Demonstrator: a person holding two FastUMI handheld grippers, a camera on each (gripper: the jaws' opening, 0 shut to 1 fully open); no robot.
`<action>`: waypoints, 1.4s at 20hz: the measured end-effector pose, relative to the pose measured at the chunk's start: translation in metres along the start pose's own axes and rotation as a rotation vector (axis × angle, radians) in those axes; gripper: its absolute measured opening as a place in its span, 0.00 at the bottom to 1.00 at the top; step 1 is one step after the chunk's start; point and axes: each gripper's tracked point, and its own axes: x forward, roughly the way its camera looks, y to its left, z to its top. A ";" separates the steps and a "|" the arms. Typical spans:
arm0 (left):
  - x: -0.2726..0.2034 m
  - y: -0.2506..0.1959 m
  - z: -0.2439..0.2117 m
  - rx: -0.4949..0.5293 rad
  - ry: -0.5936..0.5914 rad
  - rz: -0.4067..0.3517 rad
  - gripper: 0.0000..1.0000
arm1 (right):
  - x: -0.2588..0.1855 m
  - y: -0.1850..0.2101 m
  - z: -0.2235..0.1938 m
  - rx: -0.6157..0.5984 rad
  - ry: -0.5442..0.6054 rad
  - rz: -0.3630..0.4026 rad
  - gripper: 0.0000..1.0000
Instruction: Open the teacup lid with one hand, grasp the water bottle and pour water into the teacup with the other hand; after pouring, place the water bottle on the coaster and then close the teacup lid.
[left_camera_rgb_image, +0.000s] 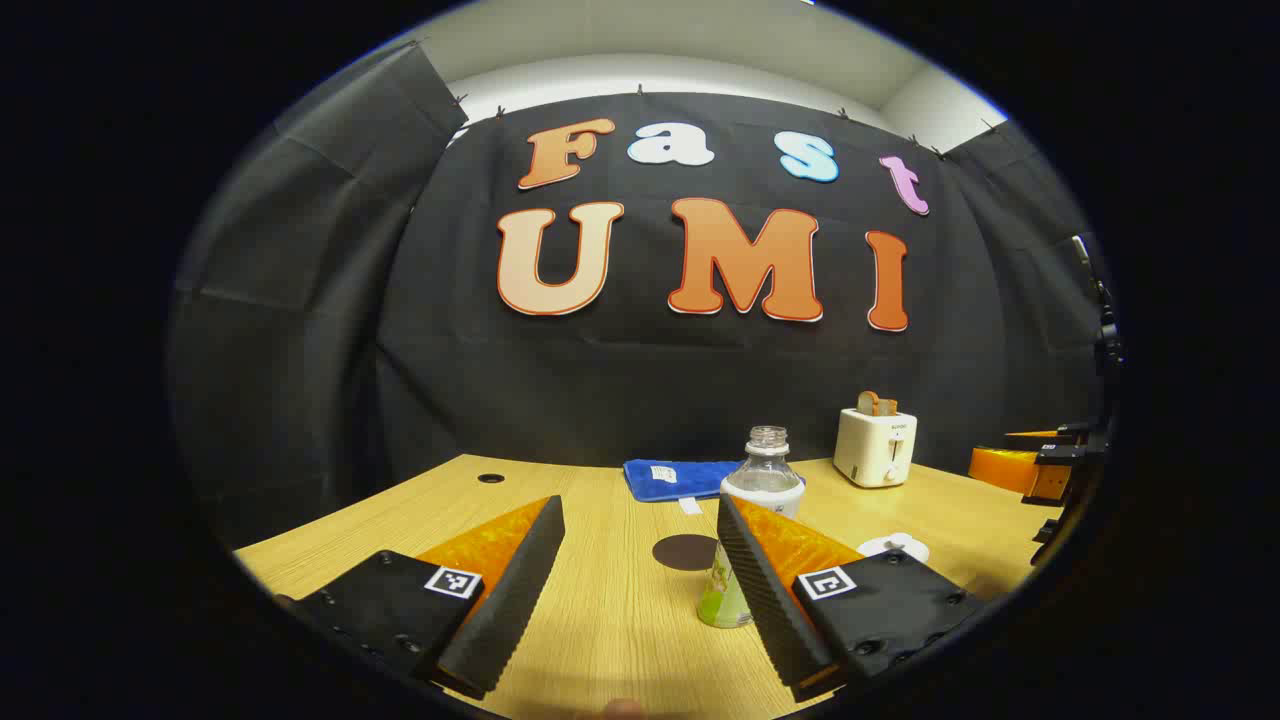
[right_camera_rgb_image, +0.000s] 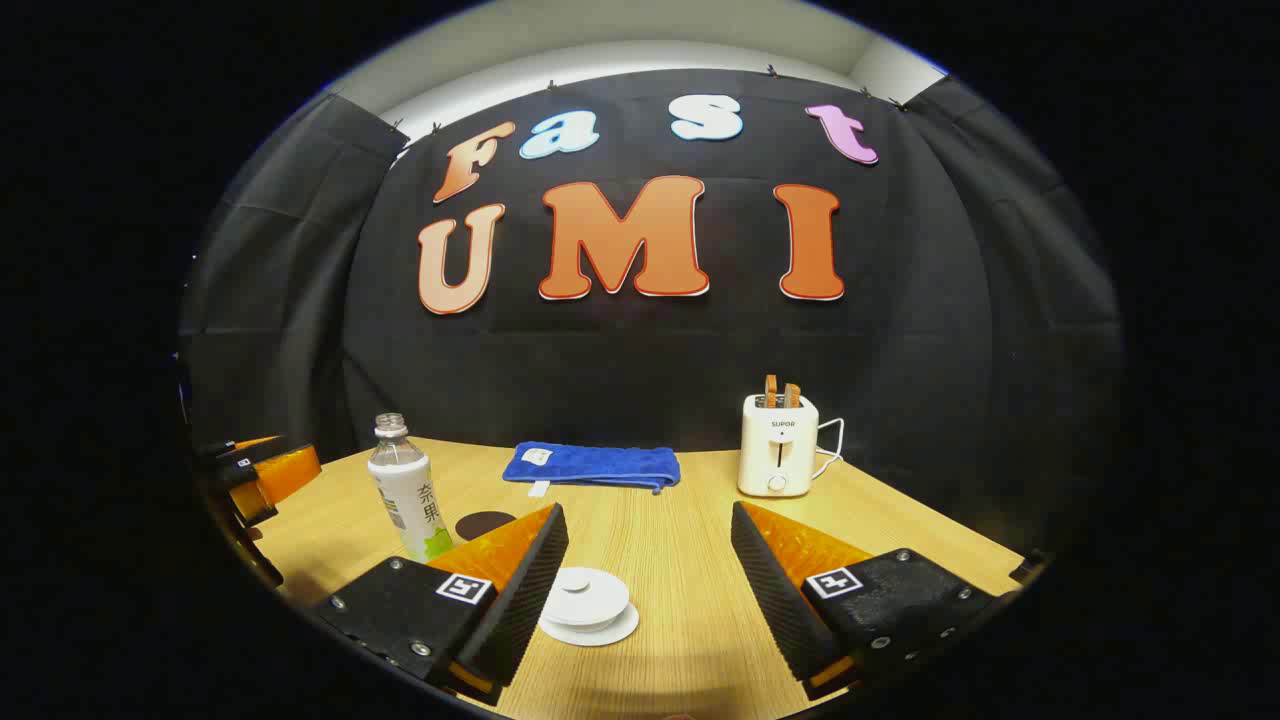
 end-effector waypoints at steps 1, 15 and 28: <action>0.000 -0.001 0.000 0.002 0.001 -0.002 0.99 | 0.001 0.000 -0.001 -0.002 0.002 0.001 0.98; 0.000 -0.006 -0.004 0.026 0.012 -0.011 0.99 | 0.002 -0.004 -0.004 0.002 0.013 -0.006 0.98; 0.001 -0.008 -0.009 0.036 0.024 -0.016 0.99 | 0.016 0.013 -0.023 -0.022 0.060 0.015 0.98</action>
